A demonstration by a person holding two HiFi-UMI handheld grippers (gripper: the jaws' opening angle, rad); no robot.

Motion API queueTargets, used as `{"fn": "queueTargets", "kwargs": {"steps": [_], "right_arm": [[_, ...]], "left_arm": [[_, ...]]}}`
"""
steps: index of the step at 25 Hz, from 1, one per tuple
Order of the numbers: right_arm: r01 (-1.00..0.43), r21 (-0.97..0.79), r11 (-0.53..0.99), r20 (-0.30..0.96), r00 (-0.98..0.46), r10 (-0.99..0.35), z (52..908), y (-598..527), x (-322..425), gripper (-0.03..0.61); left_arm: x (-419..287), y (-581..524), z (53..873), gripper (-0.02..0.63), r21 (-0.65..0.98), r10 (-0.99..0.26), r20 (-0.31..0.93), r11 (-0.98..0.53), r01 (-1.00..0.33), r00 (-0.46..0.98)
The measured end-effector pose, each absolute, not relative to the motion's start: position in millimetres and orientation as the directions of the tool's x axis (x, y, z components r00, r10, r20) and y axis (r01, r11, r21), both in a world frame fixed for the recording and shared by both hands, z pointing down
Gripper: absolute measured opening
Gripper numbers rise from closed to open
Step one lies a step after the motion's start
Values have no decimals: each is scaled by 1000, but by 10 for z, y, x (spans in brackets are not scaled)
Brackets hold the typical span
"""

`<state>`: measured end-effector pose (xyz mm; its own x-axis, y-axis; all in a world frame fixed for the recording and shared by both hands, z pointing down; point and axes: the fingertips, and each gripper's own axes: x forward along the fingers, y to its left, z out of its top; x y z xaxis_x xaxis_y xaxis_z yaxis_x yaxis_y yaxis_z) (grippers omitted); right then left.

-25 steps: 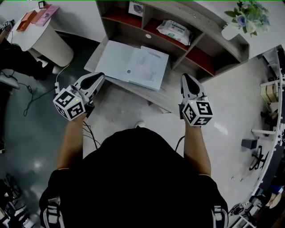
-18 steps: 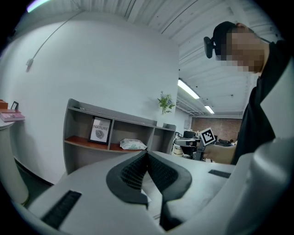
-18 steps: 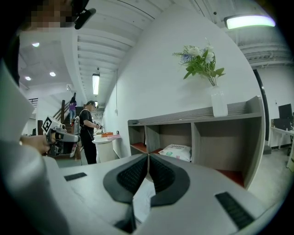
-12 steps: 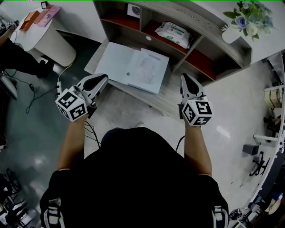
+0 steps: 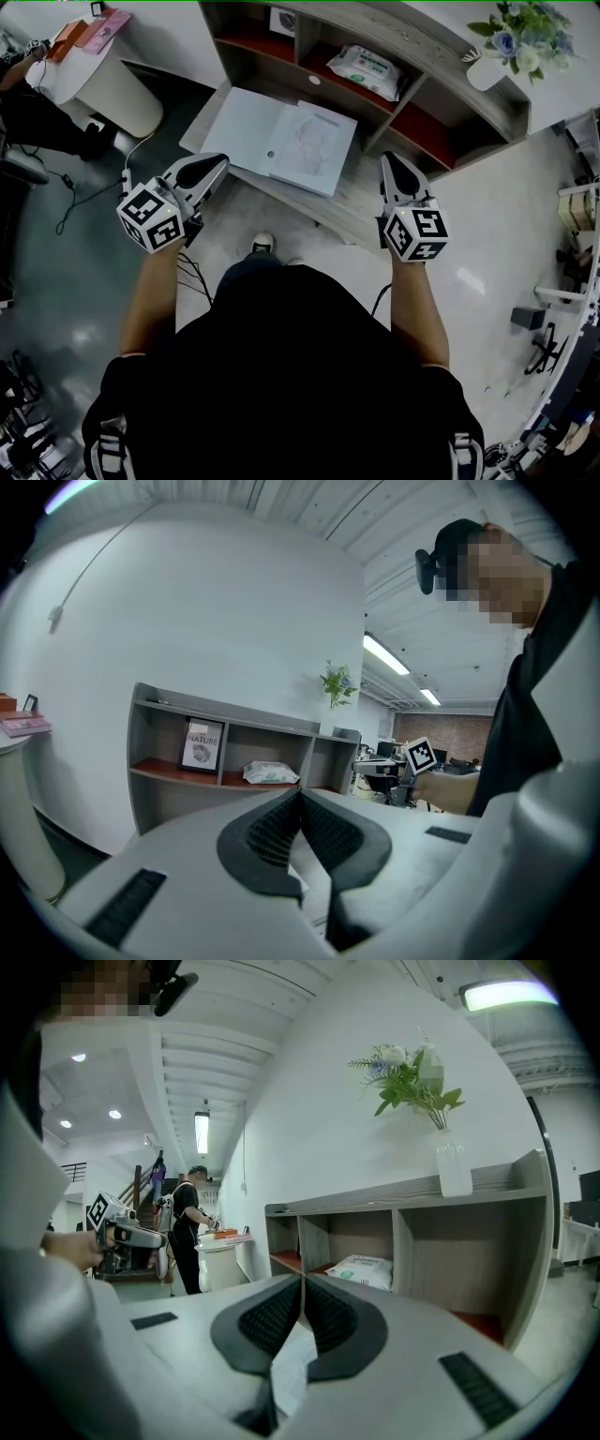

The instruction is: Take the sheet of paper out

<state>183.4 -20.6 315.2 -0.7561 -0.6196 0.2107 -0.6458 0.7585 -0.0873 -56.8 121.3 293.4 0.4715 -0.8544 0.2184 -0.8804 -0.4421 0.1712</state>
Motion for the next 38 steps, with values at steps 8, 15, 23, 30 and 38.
{"fn": "queueTargets", "kwargs": {"steps": [8,15,23,30,38], "right_arm": [[-651,-83,755,209,-752,-625,3170,-174,1809,23],[-670,-76,738,225,-733,-642,3224,-197,1863,23],[-685,-84,724,233,-720,-654,3282,-262,1814,22],[-696,-81,713,250,-707,-662,3329,-382,1769,23],[-714,-83,696,267,-688,-674,3396,-566,1707,23]], "left_arm": [[-642,1292,3050,21,189,-856,227,-430,-883,465],[-655,1221,3111,21,198,-846,225,-446,-873,483],[-740,1100,3213,21,222,-838,238,-446,-867,491],[-796,925,3294,21,229,-820,258,-462,-857,511],[-949,631,3435,21,237,-811,283,-458,-857,512]]}}
